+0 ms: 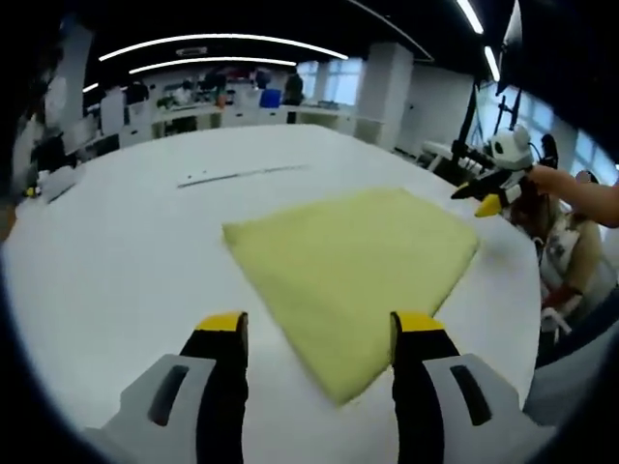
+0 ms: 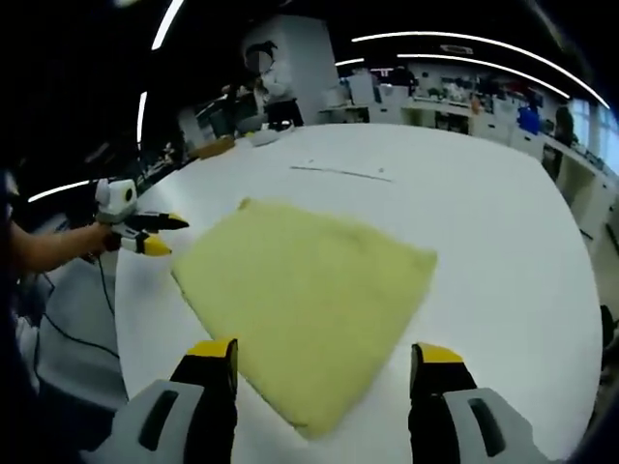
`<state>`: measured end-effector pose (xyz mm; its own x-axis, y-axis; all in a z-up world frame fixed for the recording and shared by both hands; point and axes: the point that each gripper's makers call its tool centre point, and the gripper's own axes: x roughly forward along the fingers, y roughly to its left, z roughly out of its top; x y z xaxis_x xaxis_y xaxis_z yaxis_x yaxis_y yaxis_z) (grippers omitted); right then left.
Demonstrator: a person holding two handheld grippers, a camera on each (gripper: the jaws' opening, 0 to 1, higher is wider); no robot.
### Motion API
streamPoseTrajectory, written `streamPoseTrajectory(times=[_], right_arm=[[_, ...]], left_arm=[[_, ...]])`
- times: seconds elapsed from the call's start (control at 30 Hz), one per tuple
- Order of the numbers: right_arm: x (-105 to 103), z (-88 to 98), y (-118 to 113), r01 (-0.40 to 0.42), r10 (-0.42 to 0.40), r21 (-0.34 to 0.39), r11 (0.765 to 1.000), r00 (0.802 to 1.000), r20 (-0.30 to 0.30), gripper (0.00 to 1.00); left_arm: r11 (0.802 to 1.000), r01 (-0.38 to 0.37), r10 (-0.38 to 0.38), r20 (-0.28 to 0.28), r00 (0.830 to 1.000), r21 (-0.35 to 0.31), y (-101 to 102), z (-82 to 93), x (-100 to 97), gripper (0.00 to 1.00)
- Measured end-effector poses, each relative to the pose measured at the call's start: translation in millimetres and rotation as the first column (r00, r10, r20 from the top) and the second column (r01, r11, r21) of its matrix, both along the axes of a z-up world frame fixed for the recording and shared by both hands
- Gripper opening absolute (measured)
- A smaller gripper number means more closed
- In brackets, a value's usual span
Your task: Fold the garment on the visible template until the final outline fits inside the template.
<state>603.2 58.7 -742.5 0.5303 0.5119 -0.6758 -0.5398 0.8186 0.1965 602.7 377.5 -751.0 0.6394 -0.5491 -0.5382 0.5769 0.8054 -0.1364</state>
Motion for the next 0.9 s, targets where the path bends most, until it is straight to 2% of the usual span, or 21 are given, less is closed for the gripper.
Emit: streamPoseTrajectory(times=[0.33,0.57,0.73,0.83,0.9], right_arm=[[-20.3,-17.0,-14.9,0.019,-0.019,0.006,1.000,1.000,-0.020,0.61],[-37.7,-28.1,-16.7,0.021,-0.021,0.005,1.000,0.998,-0.055,0.53],[-45.4,-32.4,-17.0,0.020,-0.020,0.002,1.000,0.998,-0.056,0.40],[-49.6,-37.1,-20.3,0.024,-0.025,-0.016,1.000,0.998,-0.057,0.25],[-51.3,-39.4,-22.0,0.031,-0.031,-0.017,0.999,0.998,-0.054,0.19]], left_arm=[[1.000,-0.007,0.007,-0.018,1.000,-0.008,4.1,-6.9,-17.9,0.49],[1.000,0.005,-0.006,-0.051,0.999,-0.021,0.5,-13.0,-28.4,0.37],[1.000,0.004,-0.005,-0.068,0.998,-0.012,1.6,-20.9,-33.6,0.30],[1.000,0.004,-0.005,-0.070,0.998,-0.007,3.3,-24.1,-34.9,0.26],[1.000,0.009,-0.010,-0.066,0.998,-0.006,4.2,-25.0,-35.1,0.24]])
